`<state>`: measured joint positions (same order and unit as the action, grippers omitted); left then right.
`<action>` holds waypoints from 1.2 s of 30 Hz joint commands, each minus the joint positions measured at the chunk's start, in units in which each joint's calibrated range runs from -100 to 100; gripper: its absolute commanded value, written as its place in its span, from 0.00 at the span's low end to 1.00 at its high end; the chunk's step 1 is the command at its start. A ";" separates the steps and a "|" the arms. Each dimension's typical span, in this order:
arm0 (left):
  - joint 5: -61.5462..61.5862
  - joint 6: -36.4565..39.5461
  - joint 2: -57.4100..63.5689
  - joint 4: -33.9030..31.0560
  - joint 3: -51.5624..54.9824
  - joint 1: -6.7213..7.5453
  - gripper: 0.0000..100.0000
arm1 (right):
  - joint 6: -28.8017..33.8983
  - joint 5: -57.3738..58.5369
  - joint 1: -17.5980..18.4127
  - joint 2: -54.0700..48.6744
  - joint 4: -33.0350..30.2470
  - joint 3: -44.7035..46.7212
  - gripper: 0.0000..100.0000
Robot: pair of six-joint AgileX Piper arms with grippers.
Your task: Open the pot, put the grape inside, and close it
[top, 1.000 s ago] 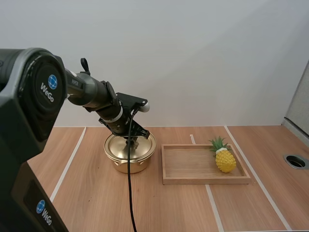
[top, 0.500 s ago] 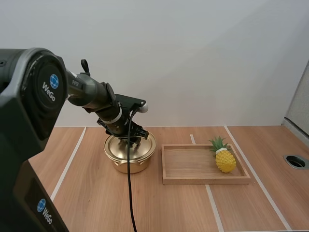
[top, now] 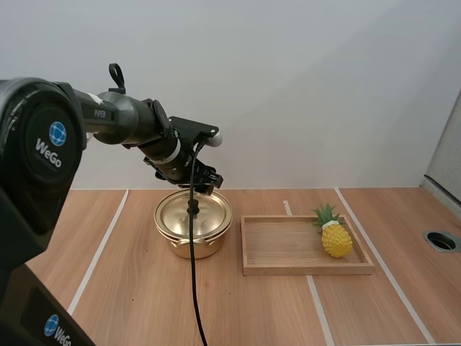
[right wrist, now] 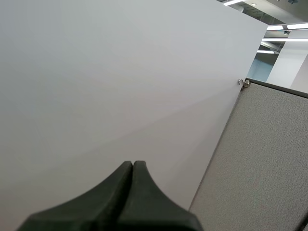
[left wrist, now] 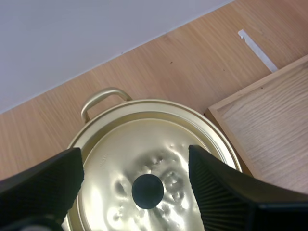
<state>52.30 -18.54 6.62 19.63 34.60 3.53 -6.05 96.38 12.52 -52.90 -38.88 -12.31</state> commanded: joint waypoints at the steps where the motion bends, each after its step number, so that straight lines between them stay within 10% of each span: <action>1: -2.48 0.08 2.64 -0.32 -2.29 0.05 1.00 | 0.52 0.03 -0.23 -0.52 -0.82 -0.19 0.00; 12: -20.47 0.08 15.56 -0.99 -17.07 -0.94 1.00 | 0.52 0.00 -0.23 -0.52 0.11 -0.19 0.00; 16: -25.74 2.26 19.36 -0.99 -22.29 -3.62 0.07 | 0.52 0.00 -0.23 -0.52 0.75 -0.19 0.00; 17: -26.94 3.43 20.48 -1.02 -23.23 -4.58 0.01 | 0.52 0.00 -0.23 -0.52 1.06 -0.19 0.00; 24: -28.89 9.25 28.98 -0.73 -25.96 -11.04 0.00 | 0.52 -1.24 -0.23 -0.52 6.99 -0.19 0.00; 29: -27.48 8.80 34.51 3.93 -25.96 -12.79 0.00 | 0.98 -4.83 -0.23 -0.70 10.03 0.09 0.00; 36: -20.93 -26.48 42.42 41.68 -20.25 -12.79 0.00 | 3.44 -12.09 -0.23 -5.74 10.33 9.44 0.00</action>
<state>27.99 -31.54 47.28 47.60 12.17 -9.14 -3.64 87.13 12.52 -56.40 -28.64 -5.84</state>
